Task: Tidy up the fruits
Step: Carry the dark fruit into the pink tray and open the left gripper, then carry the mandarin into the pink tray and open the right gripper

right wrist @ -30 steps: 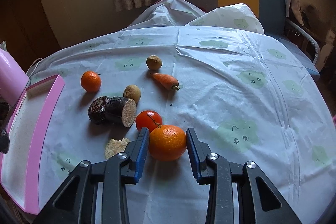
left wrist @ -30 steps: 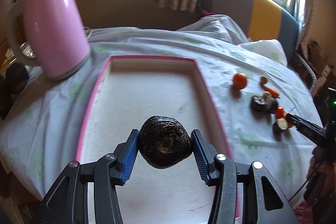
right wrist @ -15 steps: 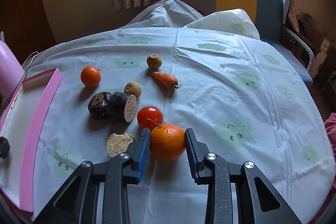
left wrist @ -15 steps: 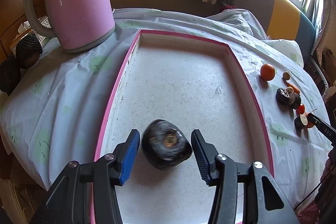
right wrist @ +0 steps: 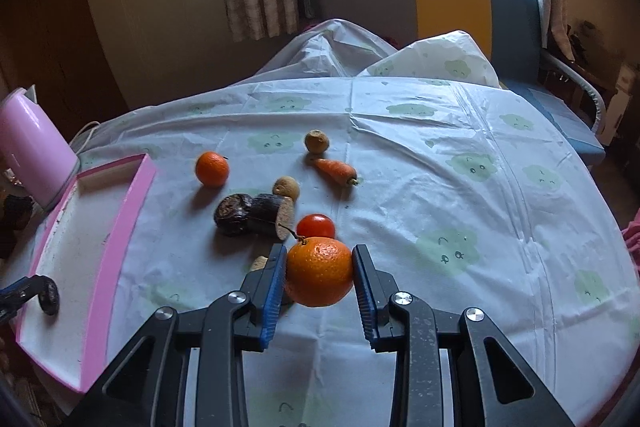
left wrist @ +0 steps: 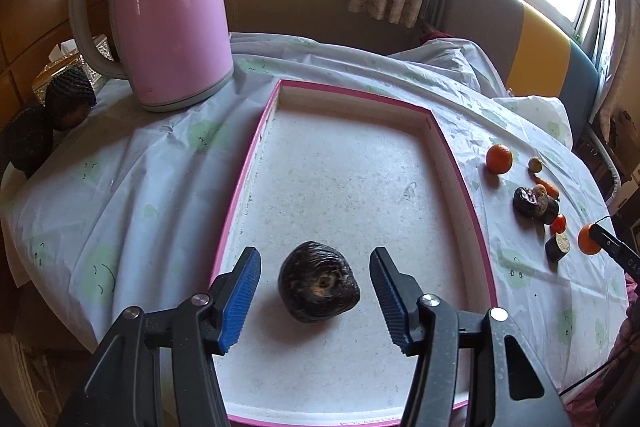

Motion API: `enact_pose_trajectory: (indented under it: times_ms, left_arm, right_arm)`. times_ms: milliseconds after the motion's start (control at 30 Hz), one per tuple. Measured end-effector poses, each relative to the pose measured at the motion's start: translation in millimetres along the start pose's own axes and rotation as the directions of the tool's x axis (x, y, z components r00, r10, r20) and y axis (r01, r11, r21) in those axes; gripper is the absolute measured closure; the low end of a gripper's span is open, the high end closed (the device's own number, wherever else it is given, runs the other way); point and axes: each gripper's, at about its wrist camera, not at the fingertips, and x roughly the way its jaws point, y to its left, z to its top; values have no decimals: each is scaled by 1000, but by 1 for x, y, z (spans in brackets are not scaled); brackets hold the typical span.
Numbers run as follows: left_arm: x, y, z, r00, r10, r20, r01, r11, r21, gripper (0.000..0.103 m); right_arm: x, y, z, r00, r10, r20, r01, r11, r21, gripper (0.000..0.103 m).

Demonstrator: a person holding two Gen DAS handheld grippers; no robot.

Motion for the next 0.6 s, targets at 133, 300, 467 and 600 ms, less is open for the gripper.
enact_pose_trajectory:
  times_ms: [133, 300, 467, 600]
  left_arm:
    - [-7, 4, 0, 1000, 0, 22, 0, 1000, -9, 45]
    - [-12, 9, 1, 999, 1, 35, -1, 1000, -16, 45]
    - [-16, 18, 0, 999, 14, 42, -13, 999, -32, 45]
    - [-17, 26, -1, 999, 15, 40, -13, 998, -55, 45]
  right_arm:
    - [-10, 30, 3, 995, 102, 6, -102, 994, -43, 70]
    - [-15, 90, -1, 965, 262, -33, -264, 956, -132, 70]
    - [-8, 158, -15, 920, 373, -119, -391, 891, -233, 70]
    - [4, 198, -25, 902, 393, -178, -430, 856, -288, 70]
